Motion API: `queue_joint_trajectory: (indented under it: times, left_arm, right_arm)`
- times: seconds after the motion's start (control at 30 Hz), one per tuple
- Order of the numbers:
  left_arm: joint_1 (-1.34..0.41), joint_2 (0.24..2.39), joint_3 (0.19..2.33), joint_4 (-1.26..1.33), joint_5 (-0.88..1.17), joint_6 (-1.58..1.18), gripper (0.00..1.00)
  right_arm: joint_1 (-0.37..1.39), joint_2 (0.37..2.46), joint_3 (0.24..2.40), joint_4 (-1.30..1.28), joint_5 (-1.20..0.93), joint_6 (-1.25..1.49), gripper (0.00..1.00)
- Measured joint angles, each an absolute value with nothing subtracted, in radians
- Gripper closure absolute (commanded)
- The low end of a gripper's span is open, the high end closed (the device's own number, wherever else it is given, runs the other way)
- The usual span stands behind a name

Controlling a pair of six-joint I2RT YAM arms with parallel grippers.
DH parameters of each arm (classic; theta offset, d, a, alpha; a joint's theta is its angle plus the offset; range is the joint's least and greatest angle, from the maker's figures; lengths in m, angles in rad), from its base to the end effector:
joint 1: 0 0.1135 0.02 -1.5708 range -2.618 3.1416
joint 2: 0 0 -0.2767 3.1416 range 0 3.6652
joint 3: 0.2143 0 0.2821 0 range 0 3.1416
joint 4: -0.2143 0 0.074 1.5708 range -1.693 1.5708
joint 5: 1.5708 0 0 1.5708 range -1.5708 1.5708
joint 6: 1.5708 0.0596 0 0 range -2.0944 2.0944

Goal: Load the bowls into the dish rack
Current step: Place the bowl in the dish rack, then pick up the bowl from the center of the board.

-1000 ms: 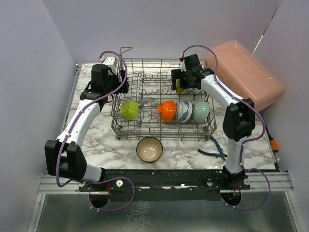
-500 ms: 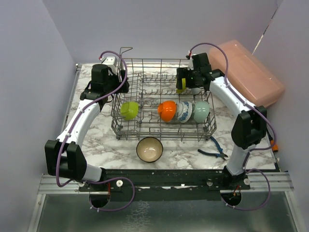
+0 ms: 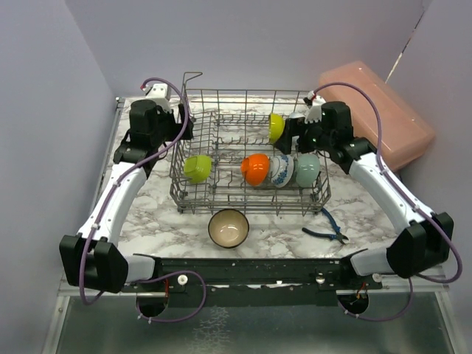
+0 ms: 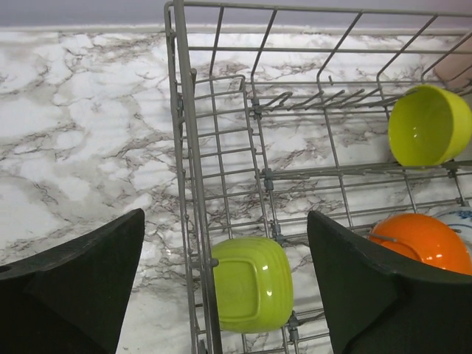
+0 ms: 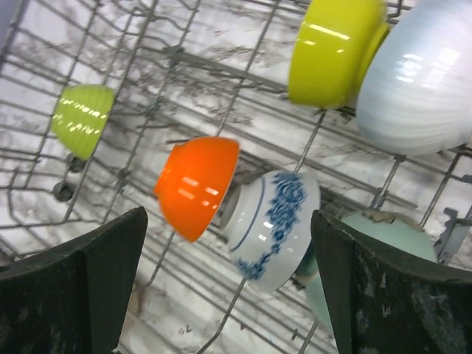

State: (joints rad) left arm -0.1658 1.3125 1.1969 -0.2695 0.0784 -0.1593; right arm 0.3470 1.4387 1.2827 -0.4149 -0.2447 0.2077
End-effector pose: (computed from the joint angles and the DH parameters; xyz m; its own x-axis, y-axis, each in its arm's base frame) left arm 0.3481 -0.0630 0.3587 -0.4033 -0.0929 -0.9104 0.1744 0.9688 -0.1761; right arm 0.3488 0.1415 0.3330 -0.6048 -0.0060 -0.7963 -0.4056 0.8628 0.3016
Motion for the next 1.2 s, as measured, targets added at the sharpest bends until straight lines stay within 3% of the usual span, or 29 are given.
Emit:
queue_joint_trajectory:
  times: [0.43,0.87,1.2]
  left_arm:
    - [-0.165,0.961,1.012,-0.207,0.24,-0.316,0.03]
    - [-0.165,0.557,0.837,-0.243,0.516,-0.439,0.02]
    - [-0.237,0.583,0.773,-0.296,0.689,-0.482,0.01]
  right_arm:
    - [0.347,1.018,0.993,-0.356,-0.451,0.269,0.0]
    - [0.347,0.907,0.809,-0.358,-0.711,0.371,0.0]
    - [0.347,0.893,0.764,-0.354,-0.727,0.396,0.0]
